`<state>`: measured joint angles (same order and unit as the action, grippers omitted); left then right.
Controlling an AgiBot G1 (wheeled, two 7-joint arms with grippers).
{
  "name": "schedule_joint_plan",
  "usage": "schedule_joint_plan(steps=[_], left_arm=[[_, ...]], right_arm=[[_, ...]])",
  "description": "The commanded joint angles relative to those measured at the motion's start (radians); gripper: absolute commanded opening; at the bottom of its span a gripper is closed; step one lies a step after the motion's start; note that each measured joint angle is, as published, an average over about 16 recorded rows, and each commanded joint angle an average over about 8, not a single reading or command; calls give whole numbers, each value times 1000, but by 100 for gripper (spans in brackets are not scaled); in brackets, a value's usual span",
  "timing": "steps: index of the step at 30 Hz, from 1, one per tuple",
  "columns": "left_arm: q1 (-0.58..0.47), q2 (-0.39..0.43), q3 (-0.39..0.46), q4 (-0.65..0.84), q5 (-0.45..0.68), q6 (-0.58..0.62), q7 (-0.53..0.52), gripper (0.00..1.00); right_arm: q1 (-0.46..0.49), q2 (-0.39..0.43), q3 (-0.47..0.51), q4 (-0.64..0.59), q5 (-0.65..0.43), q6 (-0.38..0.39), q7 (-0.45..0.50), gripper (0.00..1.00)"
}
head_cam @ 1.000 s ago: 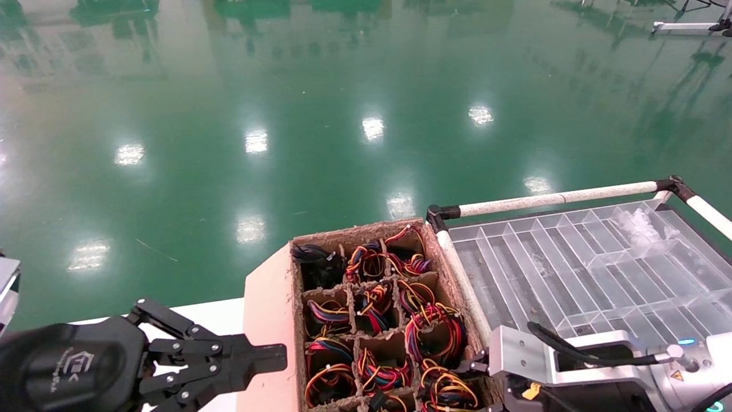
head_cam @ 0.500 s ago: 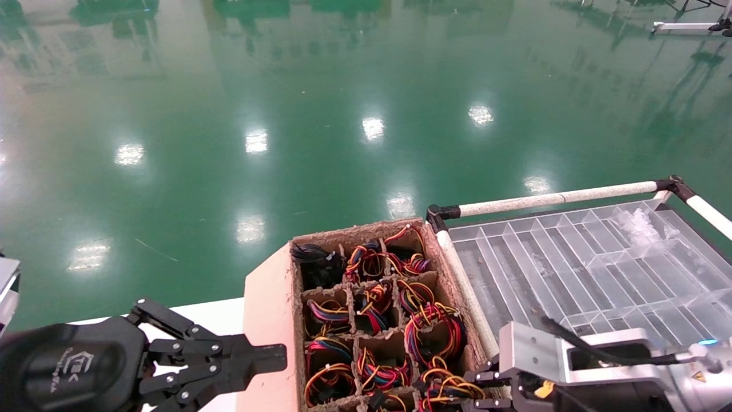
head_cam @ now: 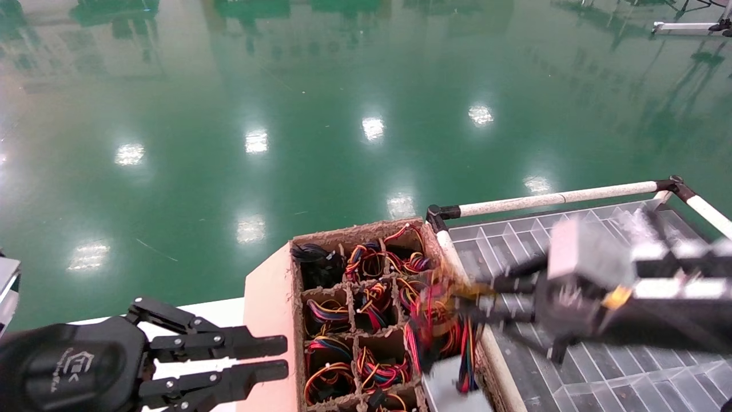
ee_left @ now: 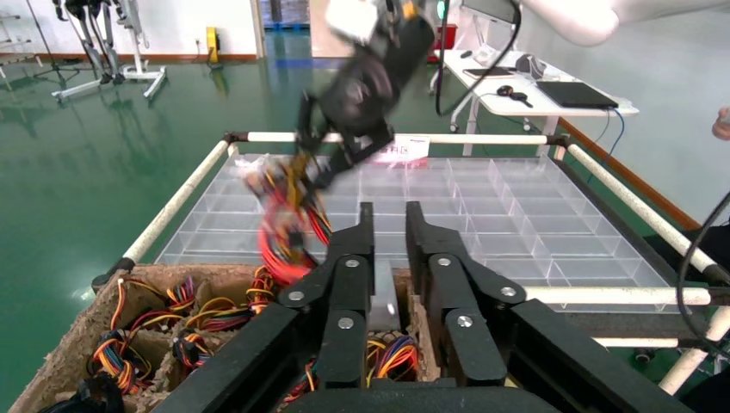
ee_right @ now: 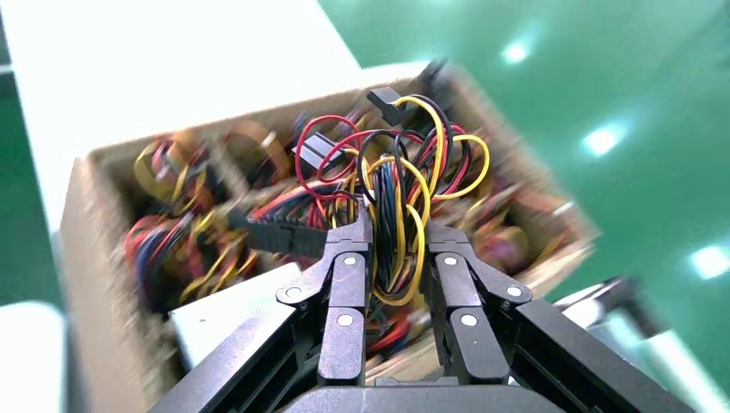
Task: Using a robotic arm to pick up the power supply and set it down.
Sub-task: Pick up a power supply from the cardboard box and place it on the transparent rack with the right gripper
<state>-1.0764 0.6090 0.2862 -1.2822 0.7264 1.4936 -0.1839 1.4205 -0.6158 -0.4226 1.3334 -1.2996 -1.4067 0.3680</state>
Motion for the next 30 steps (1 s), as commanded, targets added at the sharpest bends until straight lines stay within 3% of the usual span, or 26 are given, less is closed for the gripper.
schedule_joint_plan(steps=[1,7,13,22,30], left_arm=[[0,0,0,0,0,0,0,100],[0,0,1,0,0,0,0,100],[0,0,1,0,-1,0,0,100],[0,-1,2,0,-1,-1,1,100],[0,-1,2,0,-1,-1,1,100]], right_arm=[[20,5,20,0,24,6,0,0],[111,-12,66,-52,66,17,-39,0],[255,-59,68,-187,42,-13,-114,0],[489,-149,0,-538,-107,-69,-303,0],[622,-246,-89,-847,-290,10,-480,0]])
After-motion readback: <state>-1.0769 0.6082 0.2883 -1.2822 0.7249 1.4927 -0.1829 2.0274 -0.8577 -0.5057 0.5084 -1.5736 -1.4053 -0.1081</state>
